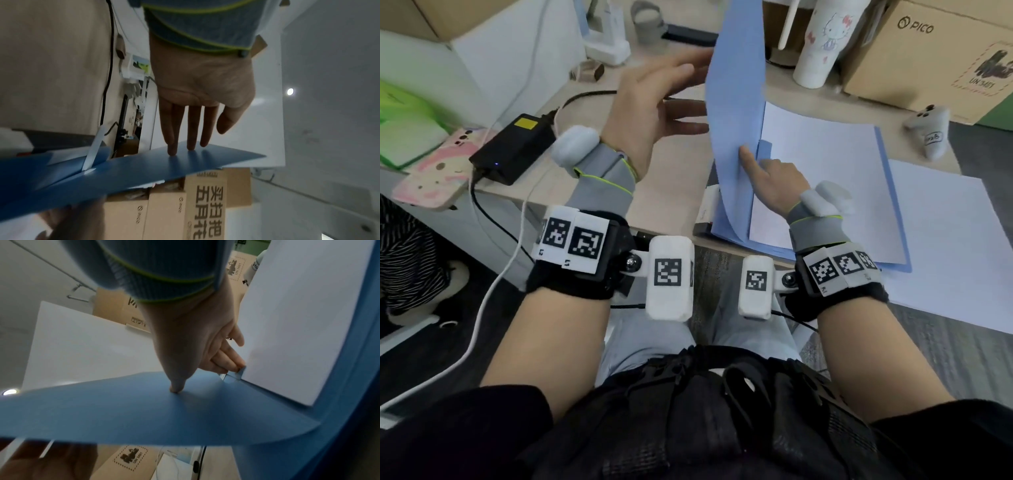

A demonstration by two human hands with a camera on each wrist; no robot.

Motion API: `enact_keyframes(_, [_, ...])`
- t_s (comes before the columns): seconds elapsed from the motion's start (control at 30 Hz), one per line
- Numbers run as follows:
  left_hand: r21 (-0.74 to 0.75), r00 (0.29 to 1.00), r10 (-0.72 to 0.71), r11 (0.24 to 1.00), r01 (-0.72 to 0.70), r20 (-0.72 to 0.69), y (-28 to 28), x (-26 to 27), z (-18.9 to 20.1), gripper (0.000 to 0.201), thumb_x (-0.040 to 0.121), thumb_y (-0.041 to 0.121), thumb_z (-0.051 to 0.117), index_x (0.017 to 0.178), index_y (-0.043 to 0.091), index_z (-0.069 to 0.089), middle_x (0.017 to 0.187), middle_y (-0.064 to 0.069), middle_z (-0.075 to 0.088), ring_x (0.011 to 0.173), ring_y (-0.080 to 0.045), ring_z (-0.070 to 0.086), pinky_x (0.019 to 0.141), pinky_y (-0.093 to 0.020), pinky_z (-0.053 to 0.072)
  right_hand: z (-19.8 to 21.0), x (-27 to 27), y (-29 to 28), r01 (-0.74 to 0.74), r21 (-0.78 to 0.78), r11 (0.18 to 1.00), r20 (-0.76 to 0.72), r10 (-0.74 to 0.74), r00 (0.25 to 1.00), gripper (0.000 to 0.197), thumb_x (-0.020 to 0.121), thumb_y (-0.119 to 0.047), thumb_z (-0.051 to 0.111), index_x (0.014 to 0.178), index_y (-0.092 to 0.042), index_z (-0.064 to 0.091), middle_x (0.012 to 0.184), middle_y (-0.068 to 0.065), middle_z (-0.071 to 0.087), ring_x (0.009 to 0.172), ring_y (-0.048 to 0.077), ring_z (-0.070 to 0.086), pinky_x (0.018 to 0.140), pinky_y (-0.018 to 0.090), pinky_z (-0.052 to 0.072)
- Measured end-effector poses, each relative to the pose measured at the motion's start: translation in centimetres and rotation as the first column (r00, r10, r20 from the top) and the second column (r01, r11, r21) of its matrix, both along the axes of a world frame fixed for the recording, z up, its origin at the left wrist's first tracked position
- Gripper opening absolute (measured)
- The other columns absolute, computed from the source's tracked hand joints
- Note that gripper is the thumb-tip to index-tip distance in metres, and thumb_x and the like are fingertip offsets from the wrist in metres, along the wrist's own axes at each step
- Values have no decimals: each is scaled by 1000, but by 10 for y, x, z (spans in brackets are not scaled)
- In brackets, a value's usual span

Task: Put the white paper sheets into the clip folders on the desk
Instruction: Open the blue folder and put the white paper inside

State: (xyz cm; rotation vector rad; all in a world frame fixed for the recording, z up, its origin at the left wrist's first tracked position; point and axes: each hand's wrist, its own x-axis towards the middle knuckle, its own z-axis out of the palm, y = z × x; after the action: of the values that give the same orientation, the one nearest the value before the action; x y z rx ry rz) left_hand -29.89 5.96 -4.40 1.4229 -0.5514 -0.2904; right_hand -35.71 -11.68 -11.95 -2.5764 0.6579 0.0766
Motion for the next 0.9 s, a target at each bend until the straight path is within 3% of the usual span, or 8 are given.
enact_keyframes(0.1, [47,996,-61,997,58,58,-27,-13,0,31,97,8,39,100,28,63,84,20,71,73,-6,70,75,-33,55,5,-7,-9,0,109,994,56,-6,998,60,96,-58,15,76,-11,46,93,11,51,86,29,47,77,34,33])
enact_keyframes(0.2, [93,989,-97,992,87,110,-52,-23,-6,32,95,3,43,110,27,60,98,13,67,80,-1,69,74,-26,57,11,-20,-19,-41,197,980,141,14,990,52,101,-43,15,85,-10,52,103,9,52,94,28,44,82,32,30])
enact_keyframes(0.3, [122,983,-145,984,132,108,-73,-26,-15,34,93,3,47,120,19,59,109,4,65,95,-6,68,78,-24,55,10,-28,-33,-87,351,932,294,-21,956,38,103,-32,20,89,-27,55,106,2,55,94,19,51,89,31,38])
enact_keyframes(0.43, [172,964,-214,967,187,157,-101,-31,-31,36,89,2,51,124,6,58,114,4,61,99,-1,61,87,-16,50,16,-45,-55,-99,497,862,539,-217,814,31,97,-5,37,76,-24,50,73,-14,54,55,-12,48,55,4,38])
enact_keyframes(0.57, [280,922,-284,937,209,262,-130,-40,-48,40,82,9,51,120,3,61,116,6,59,107,-3,58,100,-15,42,23,-75,-72,-82,645,760,609,-446,656,16,86,-14,39,75,-25,43,45,-24,51,42,-7,43,46,5,37])
enact_keyframes(0.67, [393,899,-336,895,211,282,-146,-44,-61,35,86,3,53,118,9,63,122,-1,63,119,-12,55,106,-23,38,22,-89,-85,1,716,698,561,-577,594,35,103,-14,27,80,-27,52,52,-21,59,48,-4,50,51,14,45])
enact_keyframes(0.77, [486,881,-361,855,182,306,-156,-44,-73,35,84,10,56,118,14,64,126,-2,63,124,-15,53,109,-27,35,20,-103,-94,32,793,608,491,-670,557,59,103,-43,8,81,-28,62,73,-10,69,70,8,65,63,26,54])
enact_keyframes(0.9, [591,876,-387,792,154,289,-168,-44,-84,34,87,5,56,119,14,63,130,-3,60,127,-17,49,108,-22,32,9,-118,-110,83,824,561,442,-726,526,65,101,-46,25,97,7,62,89,12,61,82,22,61,75,38,57])
